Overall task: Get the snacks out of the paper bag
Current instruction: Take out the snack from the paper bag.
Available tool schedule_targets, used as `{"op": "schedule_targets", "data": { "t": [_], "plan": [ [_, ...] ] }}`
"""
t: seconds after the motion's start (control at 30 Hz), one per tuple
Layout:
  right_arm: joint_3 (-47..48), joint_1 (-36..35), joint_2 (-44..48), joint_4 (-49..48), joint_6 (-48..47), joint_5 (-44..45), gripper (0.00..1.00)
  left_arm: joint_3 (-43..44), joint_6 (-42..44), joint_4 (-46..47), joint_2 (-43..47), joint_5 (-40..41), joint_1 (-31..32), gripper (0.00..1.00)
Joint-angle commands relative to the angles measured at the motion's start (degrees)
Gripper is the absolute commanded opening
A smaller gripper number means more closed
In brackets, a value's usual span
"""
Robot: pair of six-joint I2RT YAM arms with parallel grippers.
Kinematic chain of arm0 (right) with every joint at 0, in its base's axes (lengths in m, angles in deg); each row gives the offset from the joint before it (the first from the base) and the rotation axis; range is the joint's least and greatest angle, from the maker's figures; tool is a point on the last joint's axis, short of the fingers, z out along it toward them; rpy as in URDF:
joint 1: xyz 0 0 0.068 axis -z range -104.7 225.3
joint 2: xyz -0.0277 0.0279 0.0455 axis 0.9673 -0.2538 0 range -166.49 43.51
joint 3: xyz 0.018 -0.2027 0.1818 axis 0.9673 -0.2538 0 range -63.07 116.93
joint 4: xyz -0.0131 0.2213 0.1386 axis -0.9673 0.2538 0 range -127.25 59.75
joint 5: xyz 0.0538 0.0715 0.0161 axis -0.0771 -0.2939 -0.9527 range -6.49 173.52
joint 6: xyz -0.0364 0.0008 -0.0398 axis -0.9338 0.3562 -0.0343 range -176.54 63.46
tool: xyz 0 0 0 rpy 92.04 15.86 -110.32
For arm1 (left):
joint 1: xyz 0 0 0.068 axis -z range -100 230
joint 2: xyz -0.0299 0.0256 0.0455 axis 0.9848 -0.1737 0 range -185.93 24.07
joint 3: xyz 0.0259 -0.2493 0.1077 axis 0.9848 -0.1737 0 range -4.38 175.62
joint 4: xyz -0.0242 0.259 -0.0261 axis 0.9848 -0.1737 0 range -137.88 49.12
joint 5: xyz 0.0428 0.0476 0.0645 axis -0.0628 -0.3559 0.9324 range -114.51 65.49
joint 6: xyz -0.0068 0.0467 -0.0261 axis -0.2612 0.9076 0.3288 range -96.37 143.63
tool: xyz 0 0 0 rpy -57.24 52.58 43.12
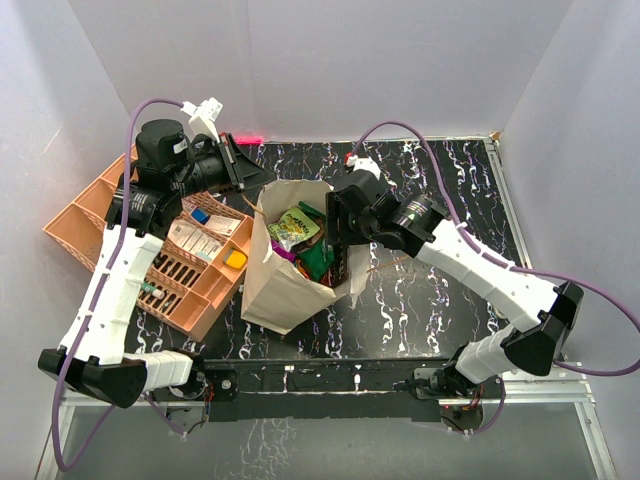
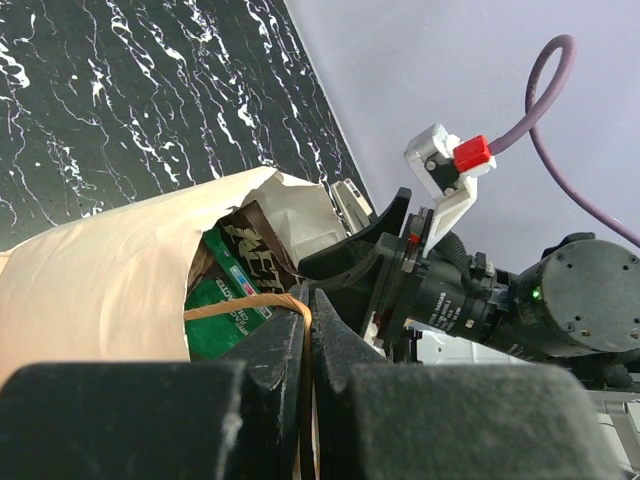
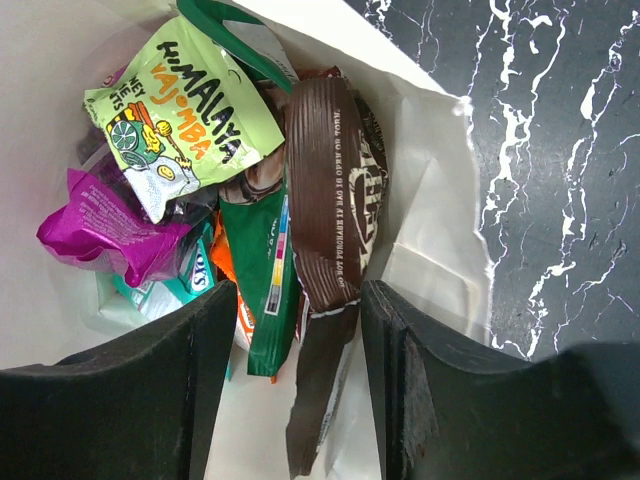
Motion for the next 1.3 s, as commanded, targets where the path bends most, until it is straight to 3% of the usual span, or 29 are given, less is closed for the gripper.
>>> {"op": "schedule_targets", "data": {
  "t": [0.0, 0.4, 0.57, 0.67, 1.27],
  "plan": [
    [-0.12, -1.46, -1.41, -2.95, 3.19, 4.80, 0.54, 0.56, -0.01, 5.91, 3.08, -2.62, -0.10, 0.00],
    [1.72, -4.99, -5.53, 2.69, 4.96, 18.68, 0.46, 0.03, -0.46, 6.20, 4.22, -2.78, -0.13, 0.00],
    [1.39, -5.29, -4.34, 0.67, 5.55, 18.38, 0.18, -0.22, -0.35, 6.28, 4.55, -2.82, -0.16, 0.00],
    [2.23, -5.38, -3.55, 0.03, 5.52, 18.10, 0.08, -0.22, -0.42, 6.67, 4.79, -2.88, -0.15, 0.00],
    [9.74, -5.38, 6.91, -17.30, 3.40, 4.70, 0.07, -0.83, -0.98, 8.32, 5.39, -3.42, -0.12, 0.00]
  ]
}}
